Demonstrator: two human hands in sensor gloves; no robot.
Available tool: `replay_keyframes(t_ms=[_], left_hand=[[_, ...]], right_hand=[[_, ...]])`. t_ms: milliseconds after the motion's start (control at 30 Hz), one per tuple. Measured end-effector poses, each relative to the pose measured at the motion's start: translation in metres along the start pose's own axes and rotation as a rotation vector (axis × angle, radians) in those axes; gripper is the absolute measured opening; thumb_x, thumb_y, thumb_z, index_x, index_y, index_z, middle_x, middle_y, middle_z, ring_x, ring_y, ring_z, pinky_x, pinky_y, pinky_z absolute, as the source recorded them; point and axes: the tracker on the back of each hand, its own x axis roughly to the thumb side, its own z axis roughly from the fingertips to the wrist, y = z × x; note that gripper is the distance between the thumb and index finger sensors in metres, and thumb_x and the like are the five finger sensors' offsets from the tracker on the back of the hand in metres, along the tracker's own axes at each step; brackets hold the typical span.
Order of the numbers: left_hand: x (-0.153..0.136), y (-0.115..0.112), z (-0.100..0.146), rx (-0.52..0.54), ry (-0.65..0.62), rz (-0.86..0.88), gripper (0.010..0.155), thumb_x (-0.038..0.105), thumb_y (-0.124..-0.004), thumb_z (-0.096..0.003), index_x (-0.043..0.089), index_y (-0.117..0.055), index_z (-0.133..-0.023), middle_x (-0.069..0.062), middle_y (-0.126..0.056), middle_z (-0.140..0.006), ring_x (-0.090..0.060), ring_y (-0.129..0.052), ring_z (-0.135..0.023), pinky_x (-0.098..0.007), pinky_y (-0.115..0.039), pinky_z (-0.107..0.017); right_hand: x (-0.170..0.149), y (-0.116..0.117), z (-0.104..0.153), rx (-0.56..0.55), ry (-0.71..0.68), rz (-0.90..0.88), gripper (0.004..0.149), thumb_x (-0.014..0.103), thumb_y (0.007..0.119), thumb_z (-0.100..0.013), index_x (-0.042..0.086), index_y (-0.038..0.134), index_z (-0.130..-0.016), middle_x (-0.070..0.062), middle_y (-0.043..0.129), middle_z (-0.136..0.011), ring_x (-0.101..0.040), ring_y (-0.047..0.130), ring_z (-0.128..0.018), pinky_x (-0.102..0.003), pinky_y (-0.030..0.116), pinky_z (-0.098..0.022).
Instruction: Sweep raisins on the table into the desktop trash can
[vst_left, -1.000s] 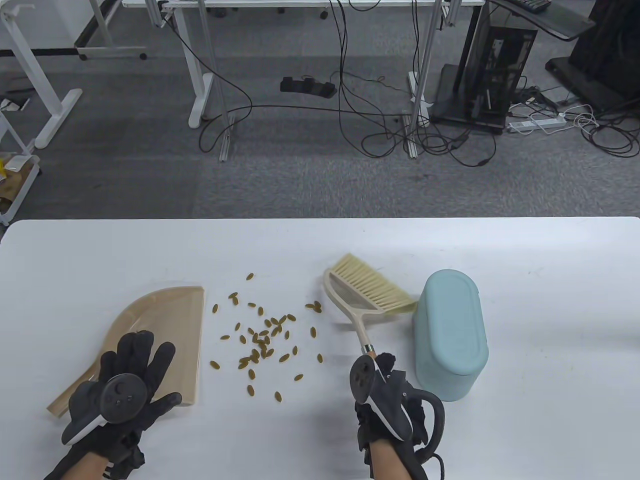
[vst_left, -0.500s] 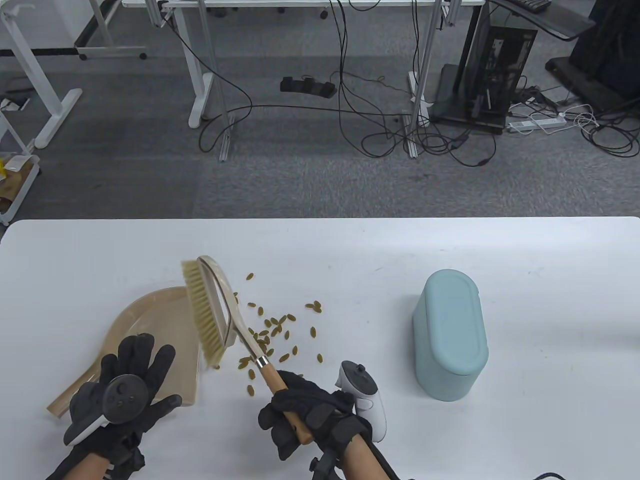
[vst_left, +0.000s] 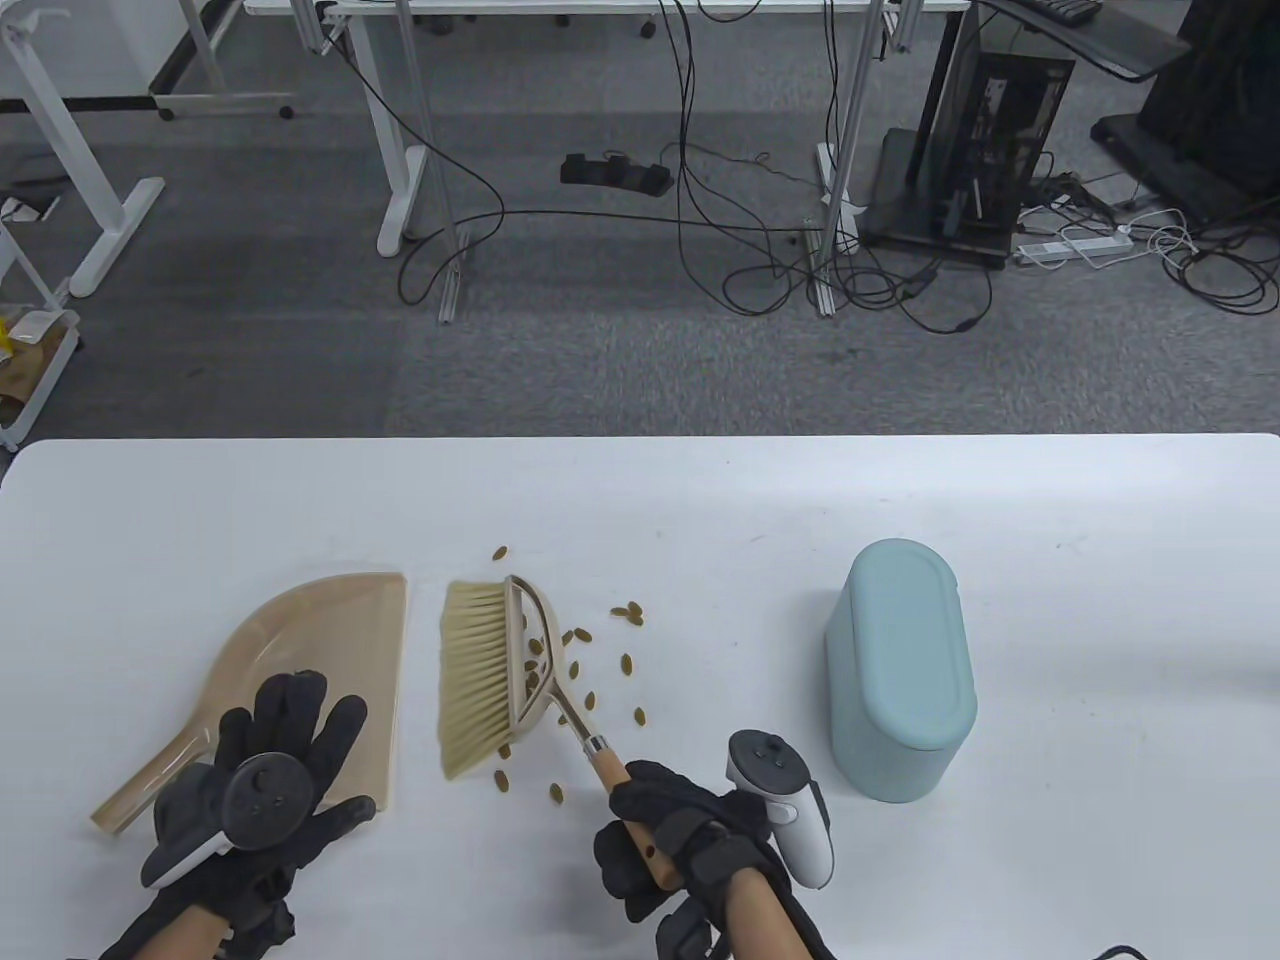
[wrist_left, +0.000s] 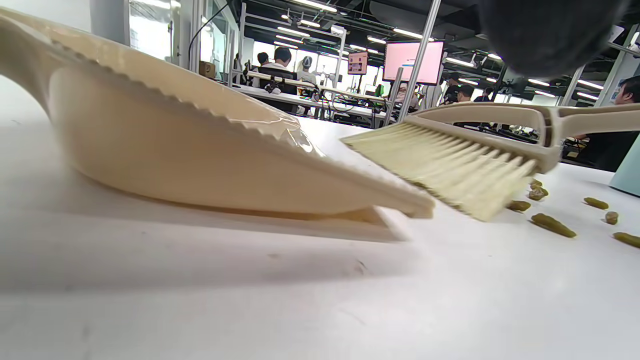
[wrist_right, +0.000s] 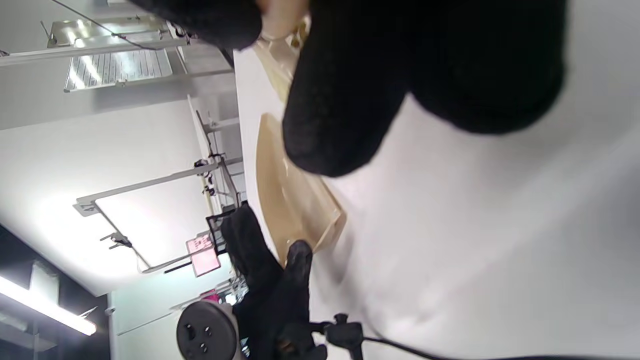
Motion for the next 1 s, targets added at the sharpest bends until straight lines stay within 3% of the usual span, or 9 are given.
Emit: replay_keyframes(t_ms=[233, 300, 400, 500, 633, 800, 900, 1000], left_hand=[[-0.005, -0.003, -0.001, -0.016, 0.032, 0.007, 0.086, 0.060, -0.069, -0.0485, 0.038, -0.015, -0.111, 0.000, 0.013, -0.116, -0.036, 0.010, -0.112, -0.066, -0.004, -0.078], [-0.006, -0.003, -0.001, -0.020, 0.036, 0.012, 0.086, 0.060, -0.069, -0.0485, 0.038, -0.015, -0.111, 0.000, 0.013, -0.116, -0.036, 0.010, -0.112, -0.066, -0.004, -0.078], [-0.007, -0.003, -0.002, -0.017, 0.039, 0.016, 0.085, 0.060, -0.069, -0.0487, 0.038, -0.015, -0.111, 0.000, 0.013, -0.116, -0.035, 0.010, -0.112, -0.066, -0.003, -0.078], [-0.006, -0.005, -0.002, -0.024, 0.034, 0.006, 0.085, 0.060, -0.069, -0.0487, 0.038, -0.015, -0.111, 0.000, 0.013, -0.116, -0.035, 0.010, -0.112, -0.066, -0.004, -0.078], [-0.003, -0.006, -0.002, -0.034, 0.025, -0.013, 0.085, 0.060, -0.069, -0.0487, 0.038, -0.015, -0.111, 0.000, 0.013, -0.116, -0.035, 0.010, -0.112, -0.066, -0.003, -0.078], [0.002, -0.007, -0.001, -0.041, 0.005, -0.040, 0.085, 0.060, -0.069, -0.0486, 0.038, -0.015, -0.111, 0.000, 0.013, -0.116, -0.035, 0.010, -0.112, -0.066, -0.003, -0.078], [0.003, -0.005, -0.001, -0.021, -0.007, -0.029, 0.085, 0.060, -0.069, -0.0486, 0.038, -0.015, -0.111, 0.000, 0.013, -0.116, -0.035, 0.010, -0.112, -0.066, -0.003, -0.078], [0.001, -0.006, -0.002, -0.030, 0.003, -0.026, 0.085, 0.060, -0.069, -0.0488, 0.038, -0.015, -0.111, 0.000, 0.013, -0.116, -0.035, 0.010, -0.112, -0.066, -0.003, -0.078]], right_hand=[[0.010, -0.021, 0.043, -0.198, 0.002, 0.163, 0.074, 0.039, 0.063, -0.061, -0.004, 0.028, -0.110, -0.030, 0.078, -0.082, -0.013, 0.100, -0.026, -0.036, 0.088, -0.024], [0.012, -0.023, 0.047, -0.212, -0.031, 0.162, 0.075, 0.040, 0.064, -0.060, -0.005, 0.031, -0.109, -0.021, 0.085, -0.073, -0.011, 0.100, -0.023, -0.034, 0.089, -0.022], [0.015, -0.016, 0.041, -0.098, -0.141, -0.073, 0.076, 0.037, 0.066, -0.061, -0.006, 0.026, -0.108, -0.019, 0.082, -0.071, -0.012, 0.099, -0.025, -0.035, 0.087, -0.024], [0.024, -0.002, 0.018, -0.083, -0.223, -0.084, 0.076, 0.038, 0.064, -0.061, -0.005, 0.024, -0.109, -0.017, 0.082, -0.073, -0.010, 0.099, -0.027, -0.033, 0.088, -0.025], [0.033, 0.019, -0.028, -0.039, -0.200, -0.163, 0.077, 0.039, 0.060, -0.063, -0.005, 0.015, -0.108, -0.016, 0.078, -0.077, -0.009, 0.098, -0.032, -0.032, 0.088, -0.029], [0.024, 0.026, -0.067, 0.004, -0.163, -0.204, 0.076, 0.038, 0.057, -0.064, -0.004, 0.011, -0.107, -0.017, 0.075, -0.079, -0.010, 0.098, -0.035, -0.033, 0.087, -0.032], [0.017, 0.020, -0.059, -0.032, -0.133, -0.241, 0.076, 0.037, 0.057, -0.064, -0.006, 0.010, -0.106, -0.019, 0.075, -0.078, -0.011, 0.098, -0.033, -0.034, 0.087, -0.031], [0.014, 0.008, -0.033, -0.043, -0.112, -0.214, 0.076, 0.037, 0.056, -0.064, -0.006, 0.009, -0.106, -0.019, 0.075, -0.078, -0.011, 0.098, -0.034, -0.034, 0.087, -0.031]])
